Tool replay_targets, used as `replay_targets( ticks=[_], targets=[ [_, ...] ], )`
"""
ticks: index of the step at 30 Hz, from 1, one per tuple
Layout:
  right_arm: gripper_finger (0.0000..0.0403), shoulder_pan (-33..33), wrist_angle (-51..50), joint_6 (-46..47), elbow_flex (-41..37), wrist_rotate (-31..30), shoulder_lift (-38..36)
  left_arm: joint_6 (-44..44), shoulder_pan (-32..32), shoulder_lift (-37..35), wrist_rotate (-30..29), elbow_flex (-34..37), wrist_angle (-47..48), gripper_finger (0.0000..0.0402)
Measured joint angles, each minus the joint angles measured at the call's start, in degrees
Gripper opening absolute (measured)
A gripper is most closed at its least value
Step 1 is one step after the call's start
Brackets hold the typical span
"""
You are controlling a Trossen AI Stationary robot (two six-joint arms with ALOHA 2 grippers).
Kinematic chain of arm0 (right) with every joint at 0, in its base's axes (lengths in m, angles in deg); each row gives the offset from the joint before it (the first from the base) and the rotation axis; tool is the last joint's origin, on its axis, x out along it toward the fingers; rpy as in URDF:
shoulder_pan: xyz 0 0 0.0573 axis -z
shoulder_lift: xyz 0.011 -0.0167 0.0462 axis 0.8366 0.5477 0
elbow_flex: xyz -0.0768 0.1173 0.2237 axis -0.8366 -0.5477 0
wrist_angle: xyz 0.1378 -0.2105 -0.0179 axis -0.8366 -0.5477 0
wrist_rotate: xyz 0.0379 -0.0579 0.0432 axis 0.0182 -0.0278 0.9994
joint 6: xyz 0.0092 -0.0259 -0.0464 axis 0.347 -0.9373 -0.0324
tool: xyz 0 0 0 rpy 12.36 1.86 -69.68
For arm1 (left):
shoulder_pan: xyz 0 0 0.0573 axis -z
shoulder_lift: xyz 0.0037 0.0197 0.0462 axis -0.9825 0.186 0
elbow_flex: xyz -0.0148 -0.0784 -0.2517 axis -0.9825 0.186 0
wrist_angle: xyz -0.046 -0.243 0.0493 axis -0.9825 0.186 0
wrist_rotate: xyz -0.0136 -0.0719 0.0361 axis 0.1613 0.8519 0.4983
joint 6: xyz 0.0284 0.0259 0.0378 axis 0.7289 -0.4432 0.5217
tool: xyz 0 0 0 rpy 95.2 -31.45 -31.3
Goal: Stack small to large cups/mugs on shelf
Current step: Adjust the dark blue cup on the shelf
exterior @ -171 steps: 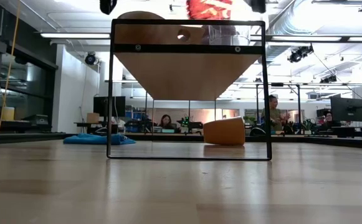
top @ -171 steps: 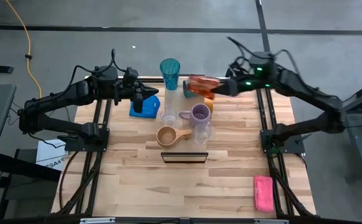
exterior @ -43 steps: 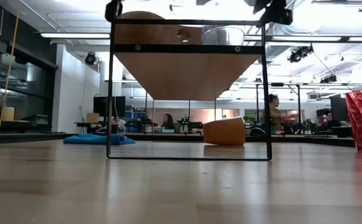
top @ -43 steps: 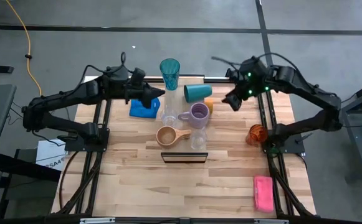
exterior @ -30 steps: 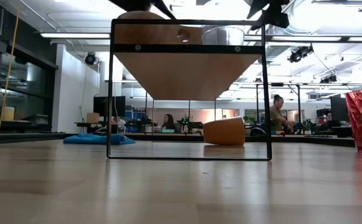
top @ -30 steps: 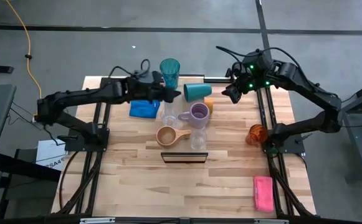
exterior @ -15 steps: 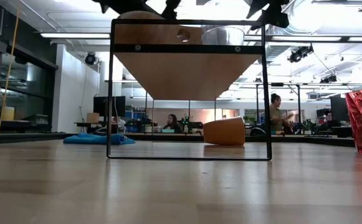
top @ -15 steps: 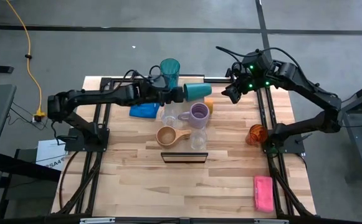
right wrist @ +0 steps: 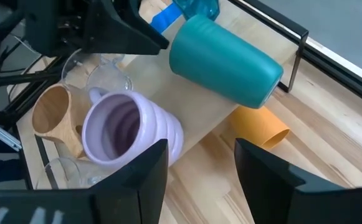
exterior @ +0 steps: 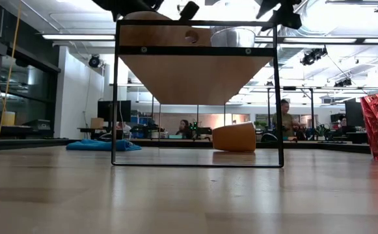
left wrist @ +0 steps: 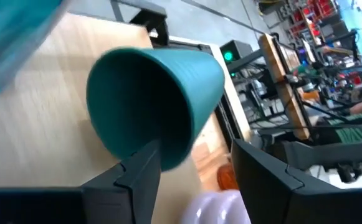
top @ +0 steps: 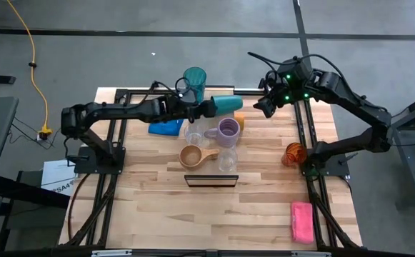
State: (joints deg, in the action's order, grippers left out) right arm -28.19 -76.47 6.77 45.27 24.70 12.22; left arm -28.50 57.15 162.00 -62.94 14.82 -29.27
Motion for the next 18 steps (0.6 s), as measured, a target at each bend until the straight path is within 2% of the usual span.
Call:
replay_targets(
  ticks=[4,10,18],
  targets=[
    [0.0175,0.0,1.19,0.96,-0.02,-0.02,0.0,0.01,-0.04,1.35,-0.21,0.0,-0.41,0.0182],
    [0.0175,0.0,1.94,0.98,-0.02,-0.02,0.02,0.07,0.0,2.69,-0.17,0.02,-5.86,0.0182],
    [0.0175,0.0,1.94,0.98,-0.02,-0.02,0.01,0.67,-0.04,3.88,-1.2,0.05,-6.15,0.0182]
  ],
)
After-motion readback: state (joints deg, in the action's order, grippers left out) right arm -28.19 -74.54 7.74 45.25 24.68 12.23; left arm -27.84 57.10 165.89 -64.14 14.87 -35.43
